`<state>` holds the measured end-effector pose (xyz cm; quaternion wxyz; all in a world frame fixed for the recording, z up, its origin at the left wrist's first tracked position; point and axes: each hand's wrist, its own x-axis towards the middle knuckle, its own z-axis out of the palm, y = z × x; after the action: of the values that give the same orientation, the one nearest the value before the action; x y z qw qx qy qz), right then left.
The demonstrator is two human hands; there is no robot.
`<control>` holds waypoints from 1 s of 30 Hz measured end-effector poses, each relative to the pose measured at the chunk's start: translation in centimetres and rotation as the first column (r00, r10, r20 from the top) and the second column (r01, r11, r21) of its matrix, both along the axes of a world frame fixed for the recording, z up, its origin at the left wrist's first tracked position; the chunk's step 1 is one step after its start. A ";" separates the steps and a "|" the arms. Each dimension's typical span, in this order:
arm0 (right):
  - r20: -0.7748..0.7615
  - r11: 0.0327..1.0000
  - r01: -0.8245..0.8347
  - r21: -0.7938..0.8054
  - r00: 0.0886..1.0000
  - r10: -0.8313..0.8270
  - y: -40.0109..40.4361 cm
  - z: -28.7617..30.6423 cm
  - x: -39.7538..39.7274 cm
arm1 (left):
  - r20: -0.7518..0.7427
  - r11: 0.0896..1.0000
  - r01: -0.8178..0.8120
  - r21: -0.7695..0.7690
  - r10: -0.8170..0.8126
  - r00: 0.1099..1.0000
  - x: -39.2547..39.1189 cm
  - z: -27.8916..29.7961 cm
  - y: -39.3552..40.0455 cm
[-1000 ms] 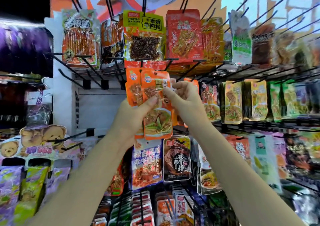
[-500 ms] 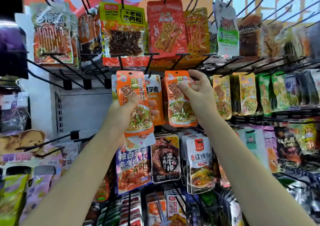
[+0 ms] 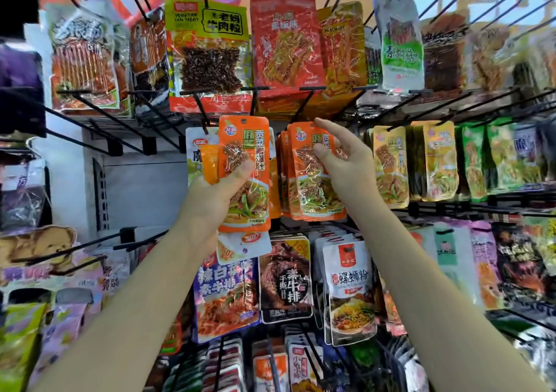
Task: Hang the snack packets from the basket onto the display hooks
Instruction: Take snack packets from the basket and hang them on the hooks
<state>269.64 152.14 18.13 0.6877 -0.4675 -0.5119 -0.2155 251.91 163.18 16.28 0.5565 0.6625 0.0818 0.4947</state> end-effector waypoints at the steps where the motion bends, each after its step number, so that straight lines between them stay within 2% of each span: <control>1: 0.006 1.000 -0.005 0.003 1.000 0.005 -0.1 0.0 0.0 | -0.002 1.000 -0.002 0.001 0.002 1.000 0.2 0.0 0.0; 12: 0.051 0.997 0.066 -0.027 0.997 -0.064 0.0 0.7 0.2 | 0.003 1.000 -0.004 -0.002 0.004 1.000 1.3 -0.1 -0.2; 18: 0.039 0.955 0.211 -0.209 0.977 -0.207 1.2 0.7 1.1 | 0.029 0.999 -0.020 0.046 0.019 0.999 1.4 0.0 -0.4; 20: 0.041 0.941 0.321 -0.107 0.947 -0.319 0.9 0.3 0.9 | 0.032 0.997 -0.038 0.060 0.036 0.999 1.4 0.1 -0.6; 21: 0.038 0.945 0.326 -0.028 0.945 -0.325 0.6 0.1 0.6 | 0.028 0.996 -0.048 0.072 0.046 0.999 1.4 0.1 -0.7; 23: 0.052 0.983 0.182 0.005 0.982 -0.182 -0.2 0.0 -0.4 | 0.020 0.994 -0.043 0.104 0.041 0.999 1.6 0.1 -0.7; 25: 0.051 0.991 -0.005 -0.137 0.999 0.012 -0.4 0.2 -1.7 | 0.001 0.990 -0.008 0.142 0.008 1.000 2.0 0.0 -1.0; 27: 0.015 0.963 -0.120 -0.241 0.992 0.127 -0.1 0.1 -2.3 | -0.018 0.982 0.027 0.187 -0.024 1.000 2.3 -0.2 -1.7; 30: -0.071 0.968 -0.193 -0.161 0.980 0.184 -0.1 0.1 -1.8 | -0.044 0.981 0.009 0.194 -0.001 0.999 2.3 -0.1 -1.2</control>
<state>267.81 152.09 18.24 0.6775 -0.4785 -0.5508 -0.0925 254.23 162.01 16.19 0.4886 0.7244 0.0437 0.4843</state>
